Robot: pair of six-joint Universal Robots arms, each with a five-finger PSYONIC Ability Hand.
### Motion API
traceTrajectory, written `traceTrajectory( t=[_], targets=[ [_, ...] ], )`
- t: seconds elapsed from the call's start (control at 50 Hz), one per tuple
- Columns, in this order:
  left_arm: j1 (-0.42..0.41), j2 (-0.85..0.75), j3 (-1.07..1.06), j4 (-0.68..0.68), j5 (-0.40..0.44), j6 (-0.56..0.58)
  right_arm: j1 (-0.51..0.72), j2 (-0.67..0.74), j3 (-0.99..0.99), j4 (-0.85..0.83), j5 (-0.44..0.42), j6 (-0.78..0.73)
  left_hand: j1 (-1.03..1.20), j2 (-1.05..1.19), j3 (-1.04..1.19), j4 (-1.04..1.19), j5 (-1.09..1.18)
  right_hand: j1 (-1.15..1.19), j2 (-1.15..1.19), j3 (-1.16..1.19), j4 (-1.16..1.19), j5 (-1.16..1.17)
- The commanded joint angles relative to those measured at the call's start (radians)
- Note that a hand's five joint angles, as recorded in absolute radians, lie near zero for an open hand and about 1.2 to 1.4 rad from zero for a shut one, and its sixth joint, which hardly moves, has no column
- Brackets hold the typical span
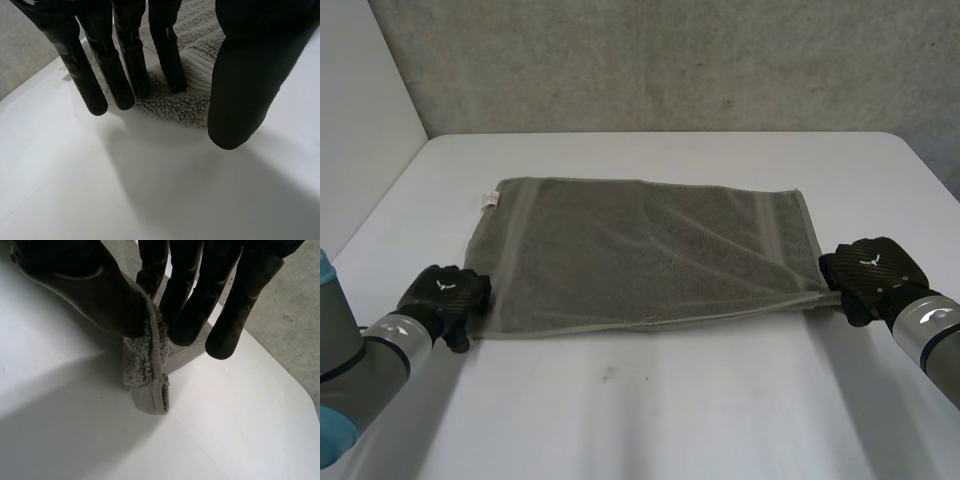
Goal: Fold the towel.
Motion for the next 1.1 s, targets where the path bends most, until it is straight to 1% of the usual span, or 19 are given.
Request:
traceTrajectory(
  t=[0.02,0.1,0.3,0.46,0.58,0.7,1.02,1.04,1.06,1.1],
  targets=[
    [-0.010,-0.037,0.022,0.076,0.003,-0.004,0.002,0.007,0.002,-0.006,0.000,-0.001,0.099,0.099,0.099,0.099,0.100,0.049,0.051,0.052,0.055,0.037],
    [-0.016,-0.051,0.031,0.093,0.003,-0.010,0.002,0.009,0.002,-0.006,0.002,-0.001,0.099,0.099,0.099,0.099,0.100,0.049,0.051,0.052,0.055,0.037],
    [-0.039,-0.100,0.100,0.096,0.002,-0.093,0.002,0.010,0.003,-0.006,0.000,-0.001,0.114,0.114,0.113,0.113,0.114,0.049,0.051,0.052,0.055,0.037],
    [-0.053,-0.151,0.143,0.095,-0.002,-0.105,0.003,0.021,0.003,-0.006,0.000,-0.007,0.120,0.120,0.119,0.119,0.120,0.049,0.051,0.052,0.055,0.037],
    [-0.065,-0.154,0.150,0.095,-0.002,-0.108,0.003,0.024,0.003,-0.006,0.000,-0.011,0.117,0.117,0.116,0.116,0.117,0.049,0.051,0.052,0.055,0.037],
    [-0.077,-0.152,0.159,0.095,-0.002,-0.147,0.003,0.033,0.002,-0.006,0.000,-0.012,0.126,0.125,0.125,0.125,0.126,0.049,0.051,0.052,0.055,0.037],
    [-0.079,-0.166,0.179,0.096,-0.003,-0.183,0.005,0.050,0.000,-0.006,0.002,-0.014,0.364,0.363,0.363,0.363,0.364,0.049,0.051,0.052,0.055,0.037],
    [-0.079,-0.166,0.180,0.096,-0.003,-0.189,0.005,0.052,0.000,-0.006,0.002,-0.015,0.428,0.427,0.427,0.427,0.428,0.049,0.051,0.052,0.055,0.037],
    [-0.079,-0.166,0.180,0.096,-0.003,-0.189,0.005,0.052,0.000,-0.006,0.002,-0.015,0.428,0.428,0.427,0.428,0.428,0.049,0.051,0.052,0.055,0.037],
    [-0.079,-0.160,0.182,0.096,-0.008,-0.196,0.005,0.055,-0.001,-0.006,0.002,-0.015,0.662,0.661,0.661,0.661,0.662,0.049,0.051,0.052,0.055,0.037]
  ],
)
